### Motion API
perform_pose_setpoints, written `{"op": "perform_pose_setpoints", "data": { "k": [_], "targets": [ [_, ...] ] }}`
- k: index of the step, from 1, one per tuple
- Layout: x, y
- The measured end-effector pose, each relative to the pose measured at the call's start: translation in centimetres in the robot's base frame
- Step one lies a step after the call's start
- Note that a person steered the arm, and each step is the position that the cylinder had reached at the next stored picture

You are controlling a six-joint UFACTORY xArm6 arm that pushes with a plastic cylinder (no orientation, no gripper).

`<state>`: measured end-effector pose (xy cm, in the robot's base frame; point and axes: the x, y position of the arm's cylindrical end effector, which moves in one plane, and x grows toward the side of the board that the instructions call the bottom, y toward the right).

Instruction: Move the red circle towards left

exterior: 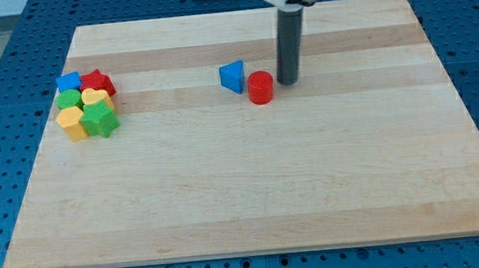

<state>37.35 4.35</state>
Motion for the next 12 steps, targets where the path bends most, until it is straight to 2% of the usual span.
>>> {"op": "perform_pose_setpoints", "data": {
  "k": [2, 4, 5, 6, 7, 8, 9, 10, 11, 12],
  "targets": [
    [0.3, -10.2],
    [0.5, -3.4],
    [1.5, -2.6],
    [4.3, -2.8],
    [5.5, -4.6],
    [4.4, -9.7],
    [4.3, -10.2],
    [3.4, -3.9],
    [-0.7, -2.3],
    [-1.0, -6.9]
  ]
}}
